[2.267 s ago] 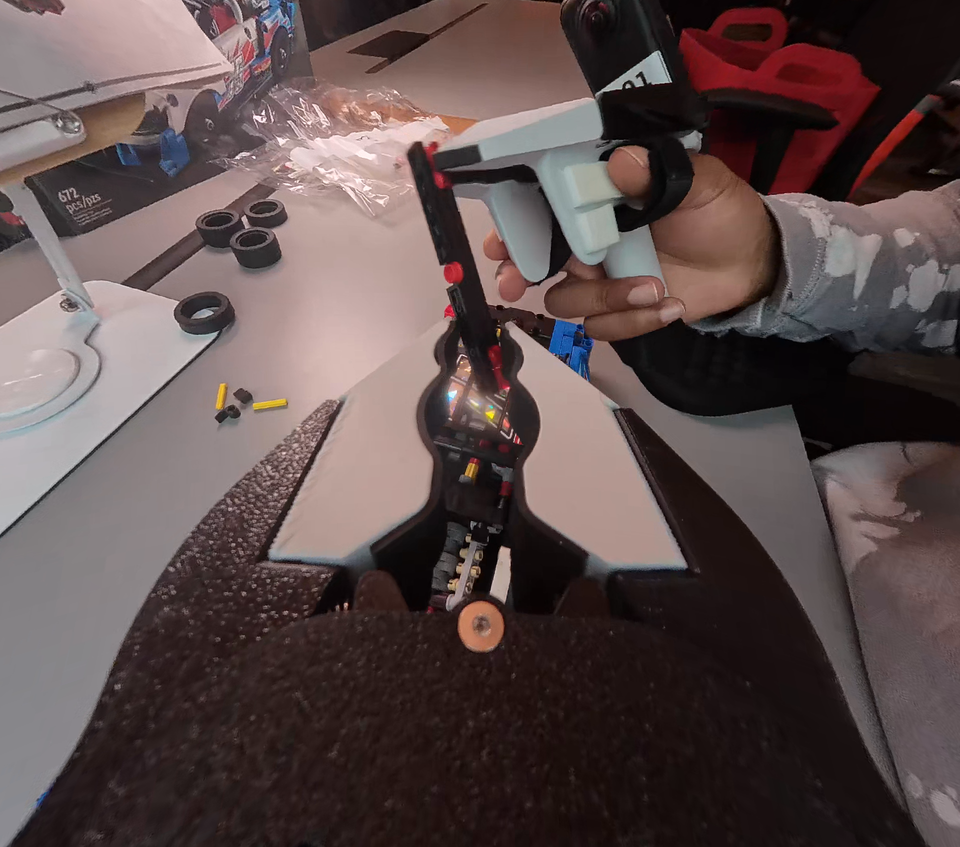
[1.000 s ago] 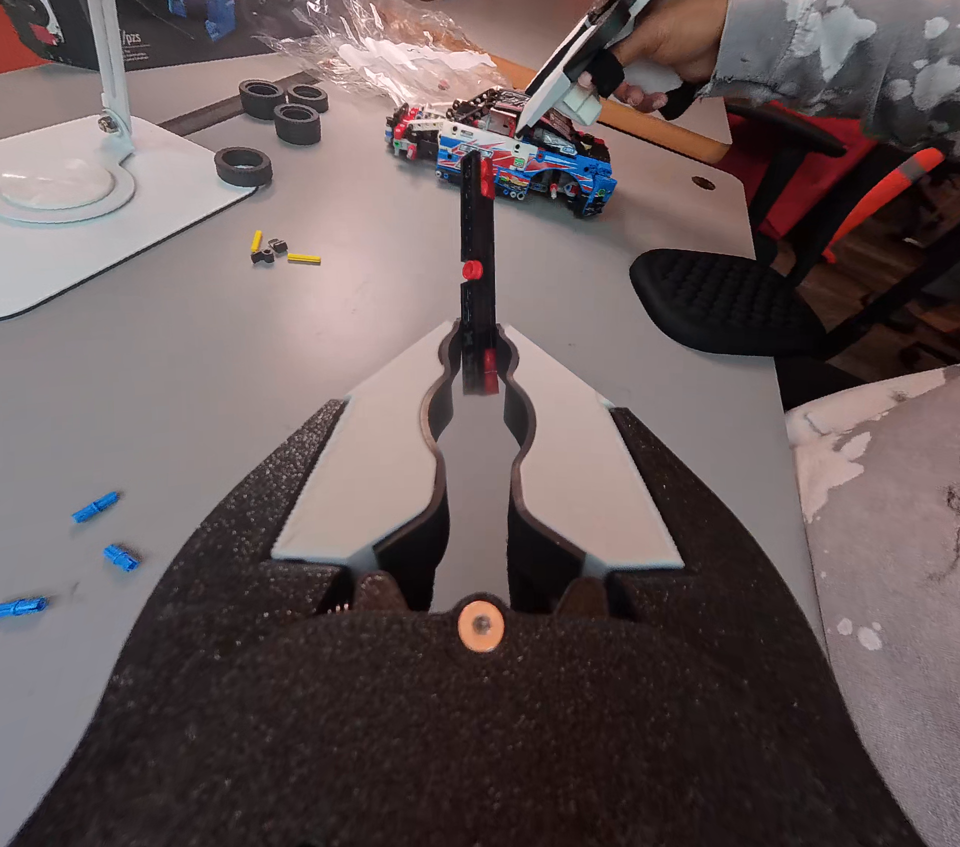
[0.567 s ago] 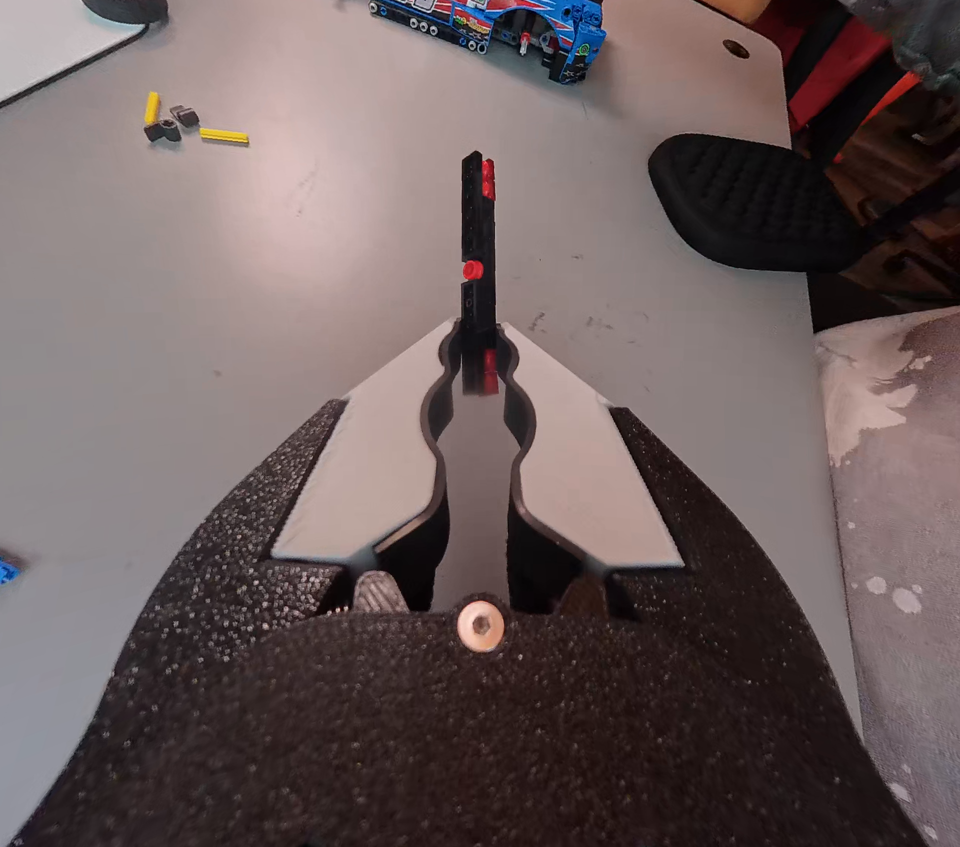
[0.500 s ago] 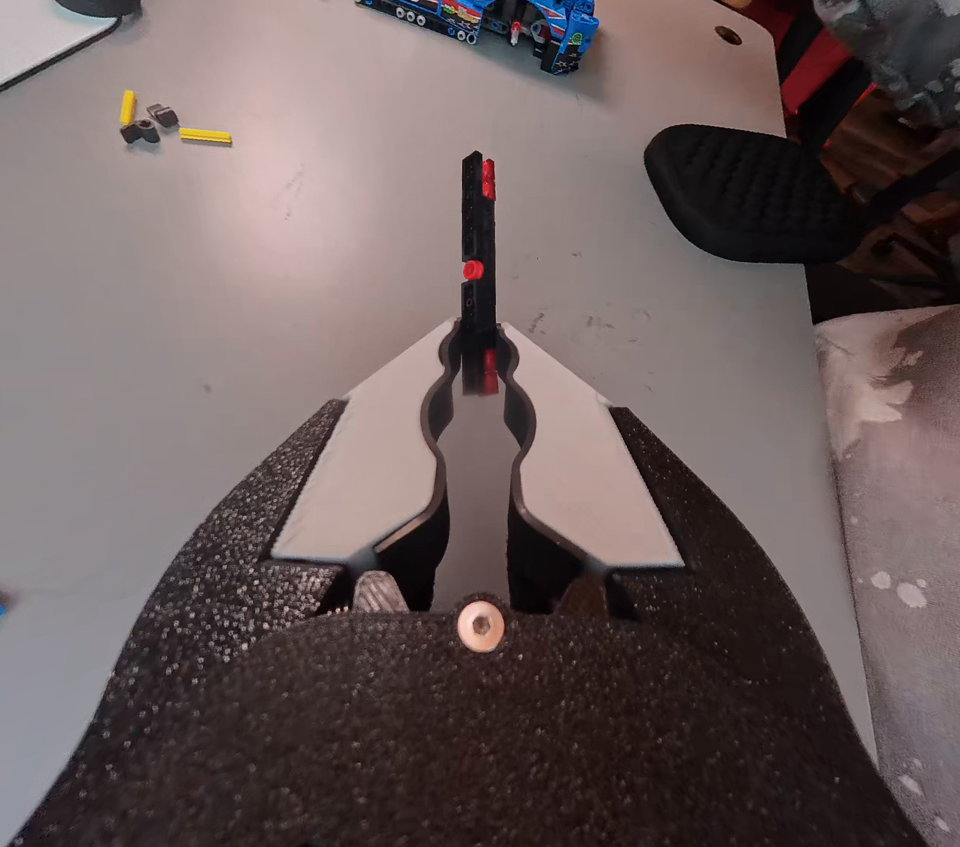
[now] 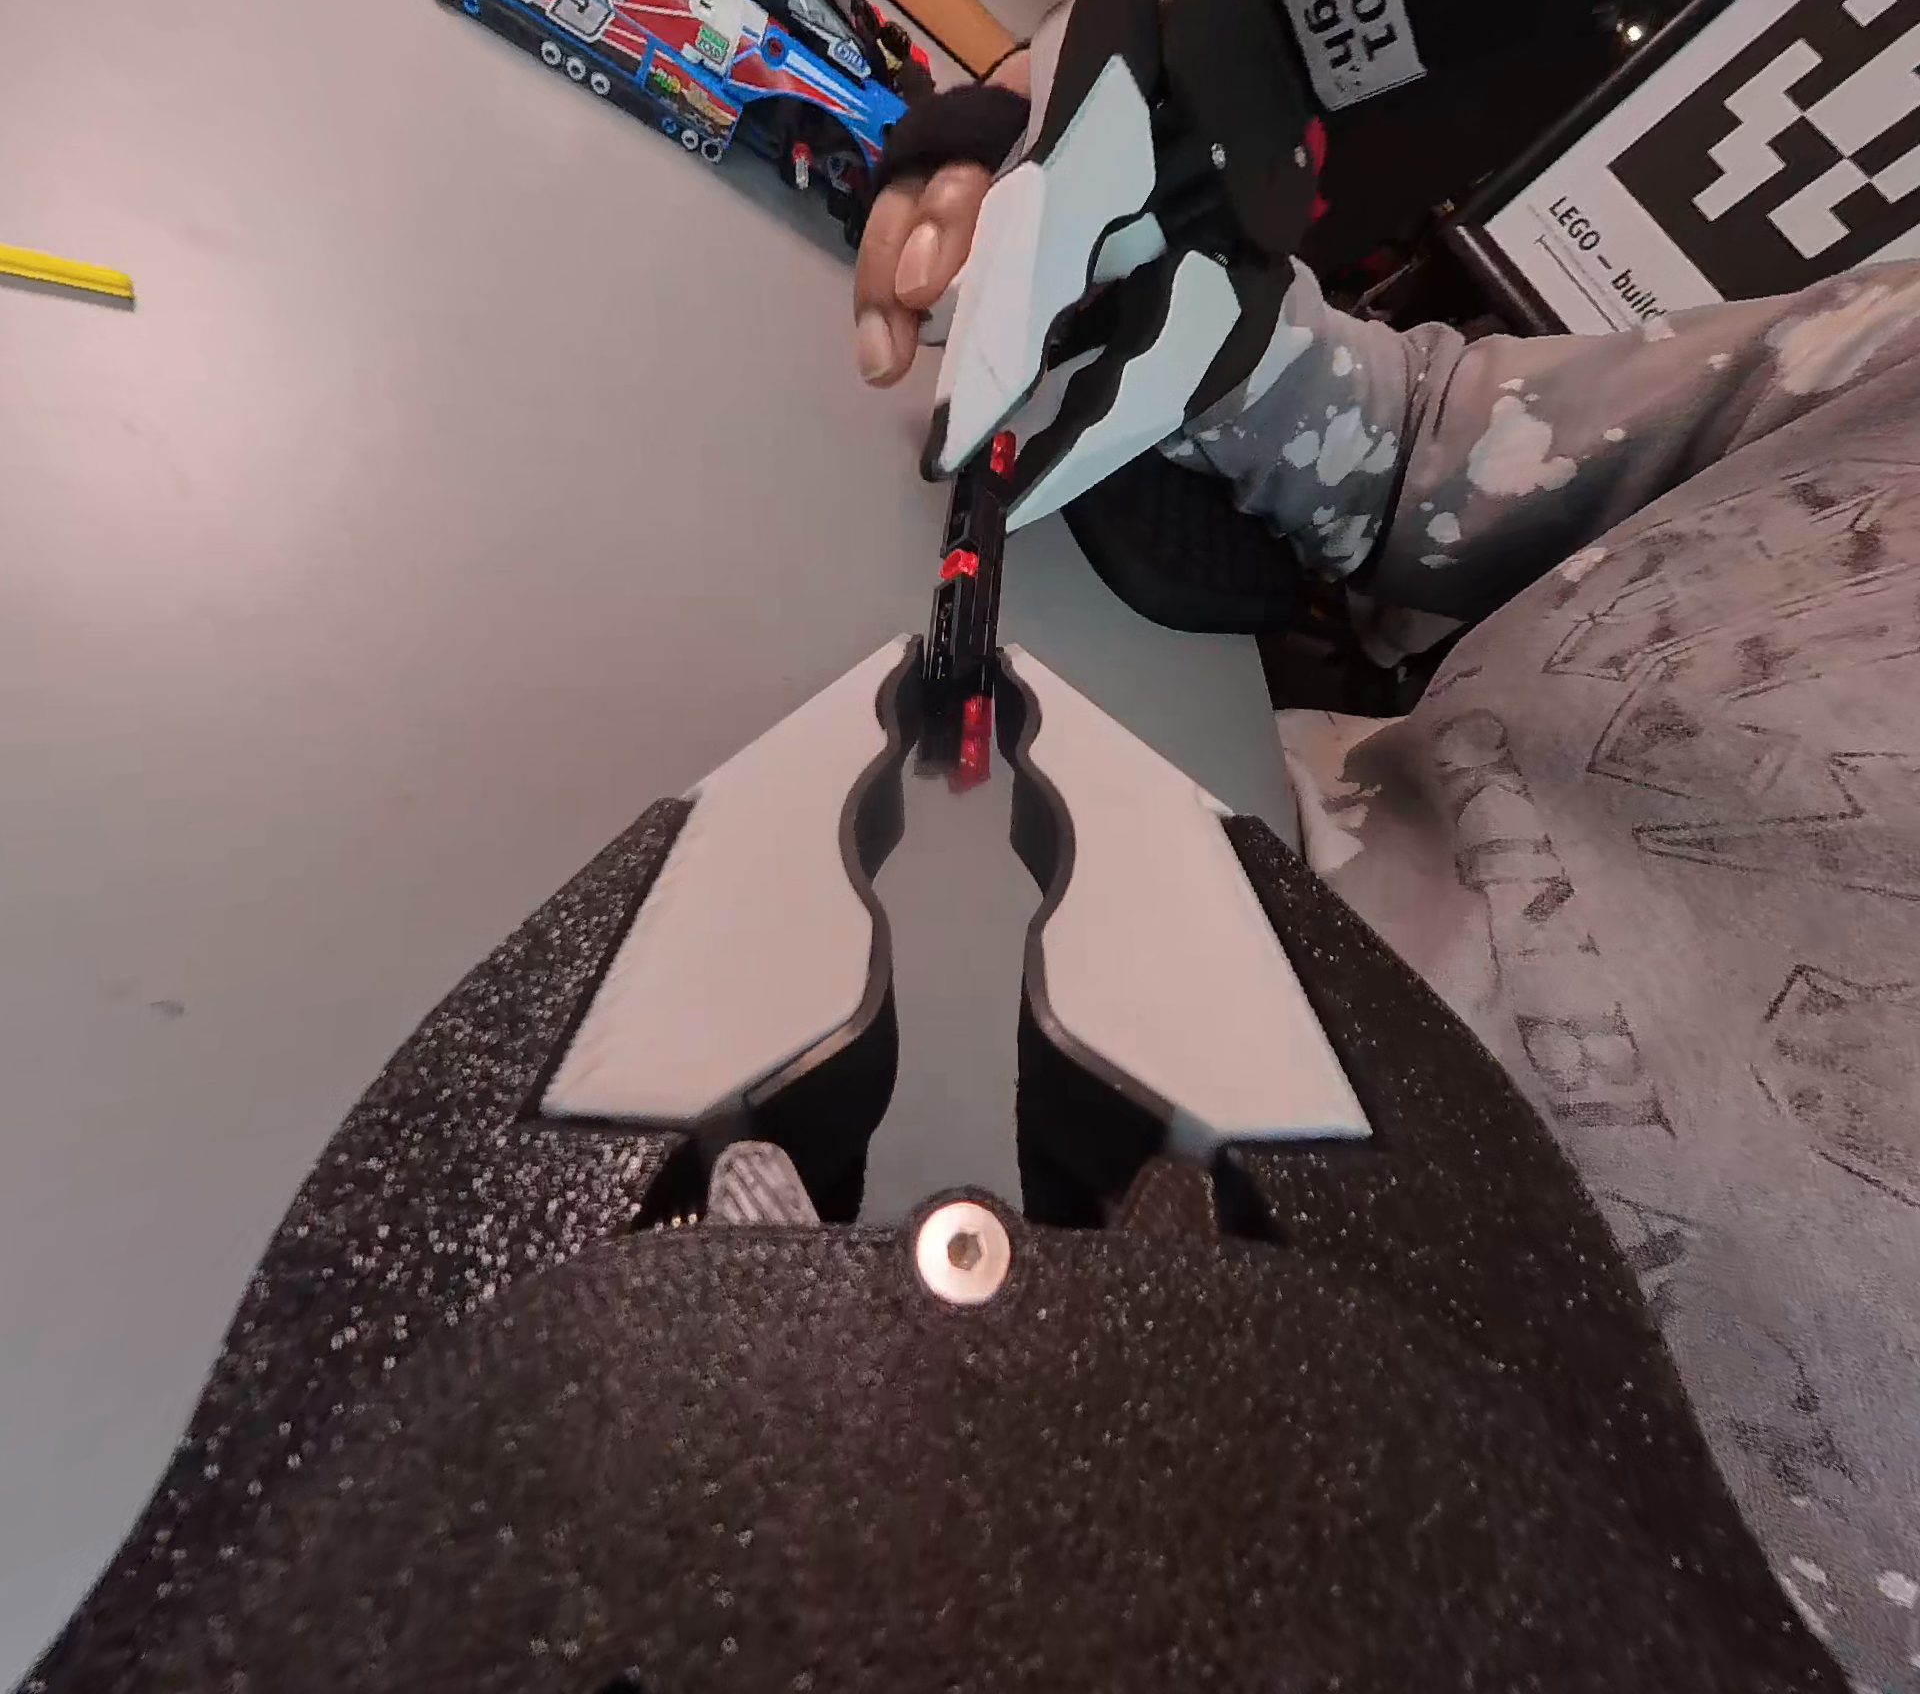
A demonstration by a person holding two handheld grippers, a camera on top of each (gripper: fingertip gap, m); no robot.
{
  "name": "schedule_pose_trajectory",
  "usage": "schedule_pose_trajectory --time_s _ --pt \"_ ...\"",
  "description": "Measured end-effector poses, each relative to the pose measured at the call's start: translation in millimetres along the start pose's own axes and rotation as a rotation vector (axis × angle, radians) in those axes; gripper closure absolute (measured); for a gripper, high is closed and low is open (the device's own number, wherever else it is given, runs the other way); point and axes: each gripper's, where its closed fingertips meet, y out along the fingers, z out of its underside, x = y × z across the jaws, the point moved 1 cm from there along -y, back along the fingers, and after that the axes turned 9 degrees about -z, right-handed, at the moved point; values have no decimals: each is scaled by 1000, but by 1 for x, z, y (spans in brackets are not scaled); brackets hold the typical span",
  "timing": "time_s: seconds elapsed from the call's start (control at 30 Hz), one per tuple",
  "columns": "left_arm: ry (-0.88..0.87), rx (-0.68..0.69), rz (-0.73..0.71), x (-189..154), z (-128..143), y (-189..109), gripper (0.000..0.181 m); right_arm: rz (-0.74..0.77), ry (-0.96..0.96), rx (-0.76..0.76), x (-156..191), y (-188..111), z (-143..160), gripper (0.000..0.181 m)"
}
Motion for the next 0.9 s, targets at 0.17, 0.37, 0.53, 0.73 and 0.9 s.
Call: schedule_pose_trajectory --time_s 0.17,0.37,0.53,0.73,0.9 --pt "19 34 122 -21 3 -6 155 -114 -4 -26 21 4 -13 171" --pt "239 0 -12 -31 4 -7 149 -212 417 -217 15 8 -22 171" --pt "404 -107 -177 -28 -3 -7 151 -441 912 -462 13 8 -38 172" --pt "478 -199 -148 -44 -9 -11 181 -676 1119 -614 26 8 -52 172" --pt "421 -221 -134 -42 -12 -12 181 -679 1148 -651 21 8 -51 172"
